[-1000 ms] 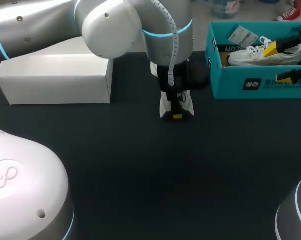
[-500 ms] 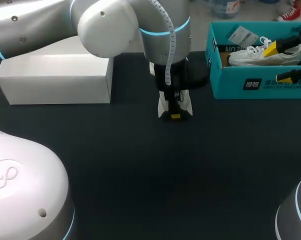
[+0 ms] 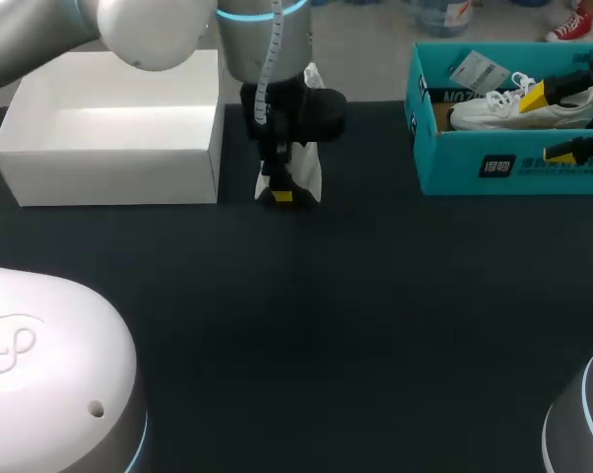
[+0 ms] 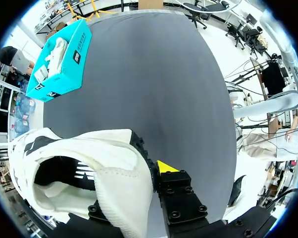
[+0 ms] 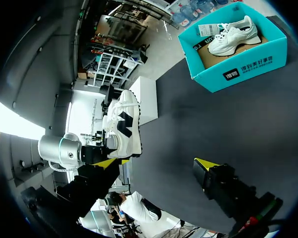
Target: Take the shoe out of the shoebox, open the shoe tongue, remove and reinsert the insole, then place the shoe into the shoebox
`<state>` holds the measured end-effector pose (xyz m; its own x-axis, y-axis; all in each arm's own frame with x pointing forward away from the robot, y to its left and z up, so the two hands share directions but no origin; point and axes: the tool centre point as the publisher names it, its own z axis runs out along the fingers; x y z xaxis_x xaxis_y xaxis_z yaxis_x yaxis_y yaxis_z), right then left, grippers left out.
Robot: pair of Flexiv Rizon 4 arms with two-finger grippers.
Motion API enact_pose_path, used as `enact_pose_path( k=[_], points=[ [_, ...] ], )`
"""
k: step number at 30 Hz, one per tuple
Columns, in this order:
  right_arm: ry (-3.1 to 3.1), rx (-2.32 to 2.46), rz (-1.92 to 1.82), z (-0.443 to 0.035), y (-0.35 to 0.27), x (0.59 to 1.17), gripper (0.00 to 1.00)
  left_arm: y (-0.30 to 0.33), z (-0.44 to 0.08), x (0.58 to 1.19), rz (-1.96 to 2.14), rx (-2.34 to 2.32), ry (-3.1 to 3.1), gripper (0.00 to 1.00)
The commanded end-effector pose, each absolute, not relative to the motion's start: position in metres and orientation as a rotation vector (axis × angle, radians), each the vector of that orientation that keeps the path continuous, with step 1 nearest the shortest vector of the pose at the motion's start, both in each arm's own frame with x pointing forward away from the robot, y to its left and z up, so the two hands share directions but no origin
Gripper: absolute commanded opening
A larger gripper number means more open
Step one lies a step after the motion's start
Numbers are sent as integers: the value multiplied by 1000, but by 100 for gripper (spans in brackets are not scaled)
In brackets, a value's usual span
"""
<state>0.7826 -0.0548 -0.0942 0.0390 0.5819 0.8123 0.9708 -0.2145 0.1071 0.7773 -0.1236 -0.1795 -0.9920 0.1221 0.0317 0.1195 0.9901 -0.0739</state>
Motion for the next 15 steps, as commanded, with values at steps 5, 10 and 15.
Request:
enact_pose_path(
  k=[5,10,15],
  points=[
    [-1563,-1844,-1054,-95,-54,783,100,-33,-168,804,88,-144,-3053,0],
    [-1563,-1844,-1054,-95,-54,783,100,11,-166,817,84,-163,-3011,0],
    [-1563,-1844,-1054,-95,-54,783,100,58,-171,835,44,-157,-2997,0]
  ],
)
